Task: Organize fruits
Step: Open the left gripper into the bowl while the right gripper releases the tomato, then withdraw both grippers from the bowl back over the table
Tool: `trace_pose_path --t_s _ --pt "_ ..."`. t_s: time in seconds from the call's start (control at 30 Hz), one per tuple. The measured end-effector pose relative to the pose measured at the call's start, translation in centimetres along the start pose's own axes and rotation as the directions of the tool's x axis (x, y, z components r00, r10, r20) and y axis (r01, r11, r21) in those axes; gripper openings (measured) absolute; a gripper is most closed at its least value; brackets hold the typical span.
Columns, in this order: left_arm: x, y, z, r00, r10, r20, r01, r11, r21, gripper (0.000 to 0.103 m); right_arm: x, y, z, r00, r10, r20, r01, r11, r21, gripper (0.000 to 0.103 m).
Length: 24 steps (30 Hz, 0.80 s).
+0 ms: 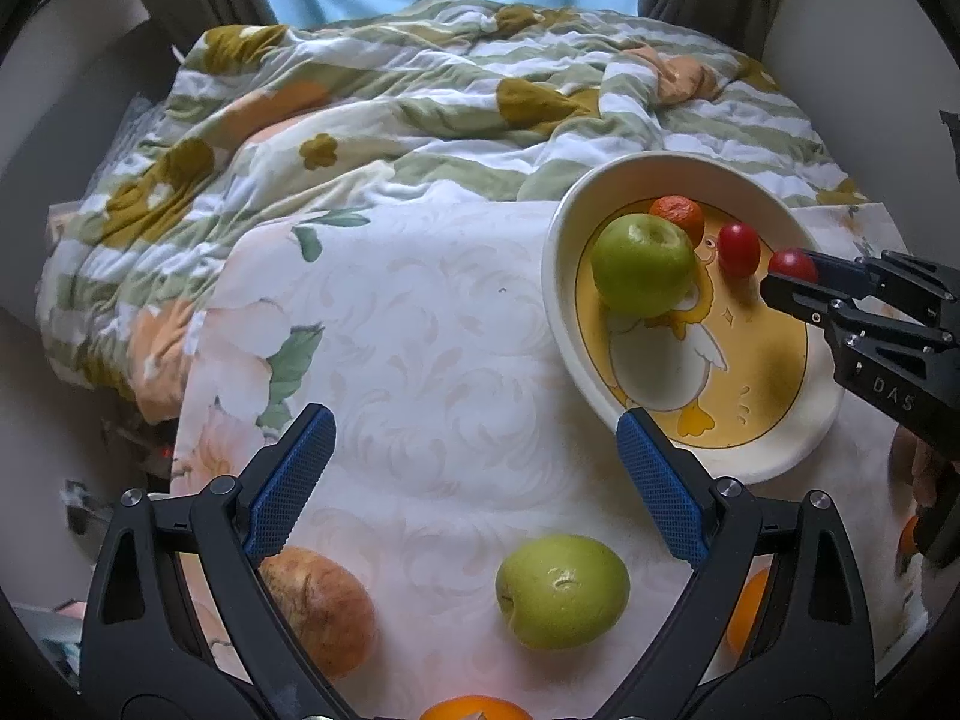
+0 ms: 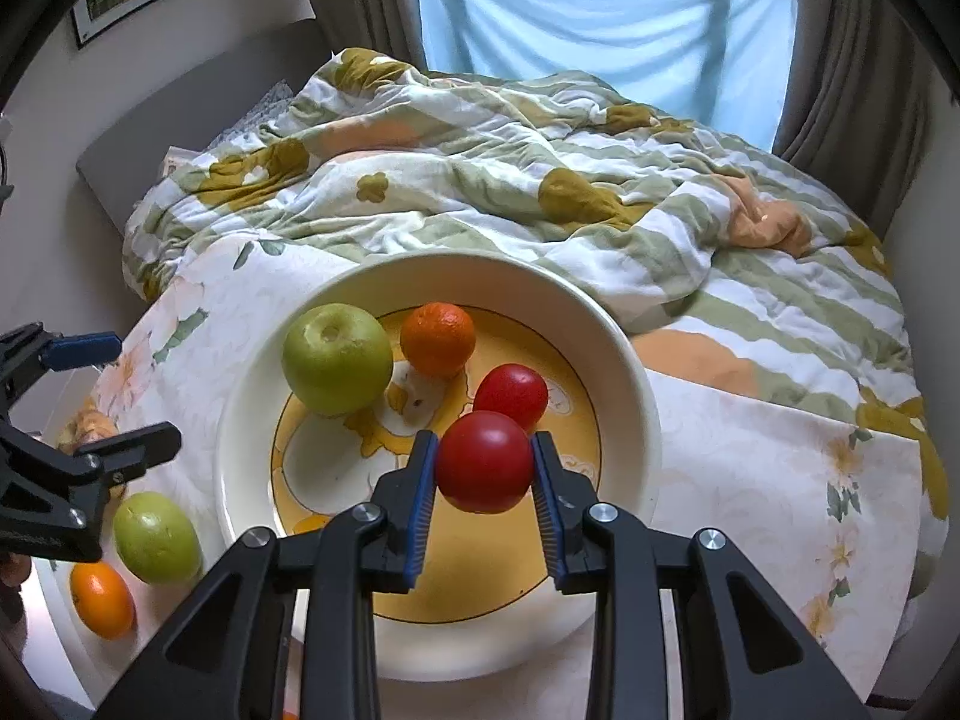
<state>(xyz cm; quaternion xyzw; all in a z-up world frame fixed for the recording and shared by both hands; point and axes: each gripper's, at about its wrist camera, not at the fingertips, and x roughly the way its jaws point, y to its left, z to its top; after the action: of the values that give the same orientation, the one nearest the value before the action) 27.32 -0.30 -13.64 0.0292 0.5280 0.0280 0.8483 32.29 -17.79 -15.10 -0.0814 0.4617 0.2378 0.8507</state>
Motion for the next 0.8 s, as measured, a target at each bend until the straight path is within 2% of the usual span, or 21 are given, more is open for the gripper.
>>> trace_pose_path --t_s 0.07,0.1,0.13,0.17,0.2,0.27,0.33,0.4,0.53,0.8 --pt "-0.2 0.1 -0.2 1.0 -0.001 0.003 0.001 1.0 -0.004 0.102 -0.2 0.2 -0.2 1.0 -0.006 0.011 0.006 1.0 -0.004 0.034" --pt "-0.2 0.2 -0.3 1.0 -0.006 0.002 0.006 1.0 -0.006 0.102 -0.2 0.2 -0.2 1.0 -0.006 0.017 0.006 1.0 -0.004 0.05" --pt "-0.2 0.2 -0.3 1.0 -0.009 0.001 0.009 1.0 -0.008 0.102 -0.3 0.2 -0.3 1.0 -0.006 0.023 0.006 1.0 -0.005 0.071" --pt "-0.3 0.3 -0.4 1.0 -0.011 0.0 0.011 1.0 -0.01 0.102 -0.5 0.2 -0.4 1.0 -0.007 0.029 0.007 1.0 -0.002 0.079" --pt "-0.4 0.3 -0.5 1.0 -0.01 0.001 0.01 1.0 -0.011 0.102 -0.6 0.2 -0.5 0.999 -0.006 0.037 0.006 1.0 0.003 0.085" --pt "-0.5 0.4 -0.6 1.0 -0.009 0.006 0.009 1.0 -0.011 0.102 -1.0 0.1 -0.5 0.999 -0.01 0.054 0.009 1.0 0.015 0.087" --pt "-0.8 0.5 -0.7 1.0 -0.01 0.012 0.01 1.0 -0.011 0.102 -1.4 -0.1 -0.6 0.998 -0.003 0.069 0.001 0.999 0.034 0.103" --pt "-1.3 0.6 -0.9 1.0 -0.009 0.02 0.009 1.0 -0.009 0.102 -2.2 -0.3 -0.7 0.996 0.01 0.094 -0.015 0.998 0.054 0.103" --pt "-3.1 1.0 -1.4 0.999 -0.005 0.047 0.005 1.0 0.0 0.102 -3.9 0.3 -0.7 0.994 -0.022 0.111 0.017 0.999 0.048 0.103" --pt "-8.5 2.7 -2.7 0.993 -0.021 0.114 0.022 1.0 -0.007 0.102 -10.3 2.5 -1.1 0.986 -0.066 0.152 0.054 0.996 0.076 0.103"
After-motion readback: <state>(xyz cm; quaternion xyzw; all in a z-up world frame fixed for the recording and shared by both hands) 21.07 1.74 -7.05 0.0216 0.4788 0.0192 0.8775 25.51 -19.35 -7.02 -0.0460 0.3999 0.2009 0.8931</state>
